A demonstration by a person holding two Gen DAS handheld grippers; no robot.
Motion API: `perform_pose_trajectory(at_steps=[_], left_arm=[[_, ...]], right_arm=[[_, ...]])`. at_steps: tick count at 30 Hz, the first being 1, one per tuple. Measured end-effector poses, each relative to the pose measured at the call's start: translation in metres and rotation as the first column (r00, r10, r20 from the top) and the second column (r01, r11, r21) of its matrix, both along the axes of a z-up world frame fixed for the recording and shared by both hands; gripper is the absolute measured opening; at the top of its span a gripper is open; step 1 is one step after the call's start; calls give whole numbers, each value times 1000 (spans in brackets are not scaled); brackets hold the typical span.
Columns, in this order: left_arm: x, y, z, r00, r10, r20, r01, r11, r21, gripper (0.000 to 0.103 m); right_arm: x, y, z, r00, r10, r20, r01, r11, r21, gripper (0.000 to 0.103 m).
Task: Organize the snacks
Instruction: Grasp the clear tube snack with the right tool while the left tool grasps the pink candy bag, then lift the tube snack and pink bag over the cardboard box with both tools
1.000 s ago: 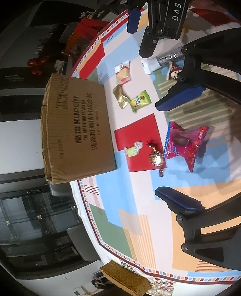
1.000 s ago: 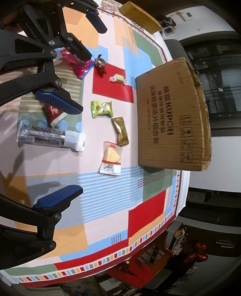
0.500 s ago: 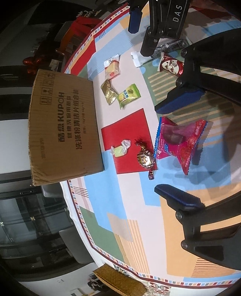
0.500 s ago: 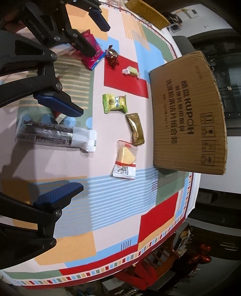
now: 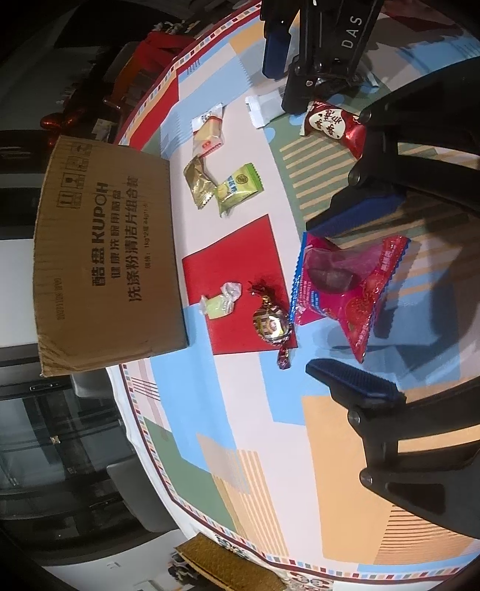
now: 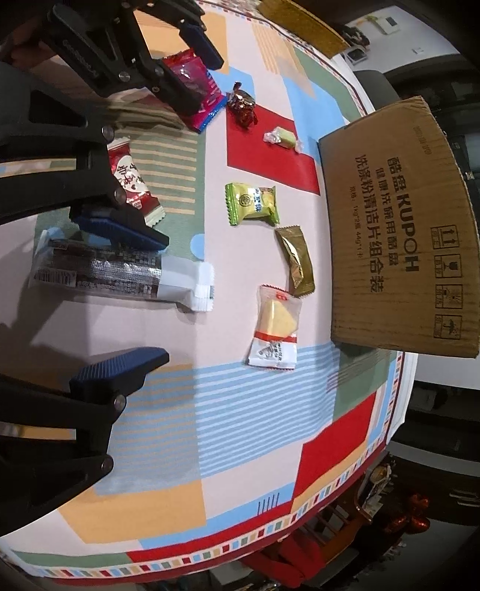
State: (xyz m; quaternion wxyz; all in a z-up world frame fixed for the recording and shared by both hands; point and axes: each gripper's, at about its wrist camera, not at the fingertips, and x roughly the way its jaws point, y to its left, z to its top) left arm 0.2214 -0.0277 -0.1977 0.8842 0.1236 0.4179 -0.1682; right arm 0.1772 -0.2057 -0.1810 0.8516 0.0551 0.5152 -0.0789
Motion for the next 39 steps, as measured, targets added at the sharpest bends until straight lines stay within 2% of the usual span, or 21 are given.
perform_pose_trajectory(at_steps=[4,8,13,15,39], left_arm=[[-2,-1,-4,1000,-6,-10,6,1000,3,56],[-3,-2,-6,1000,-5,-13,6,1000,7,55],[-6,-3,-7,1000,-3,-12,3,1000,8,54],[-7,-3,-7,1000,-4,-9,4,1000,7,54],[-13,-8,16,1000,13,29,-13,1000,-6,51]], right_arm=[[0,1,-2,1000,8,-5,-8,1000,4,49],[0,2,-2,1000,11,-1,-11,1000,2,47],[0,3,-1,1000,25,6,-25,1000,3,33],[0,3,-1,999,32,11,-32,999,8,23],[-2,-7,20,997,21,81,-26,998,54,20]])
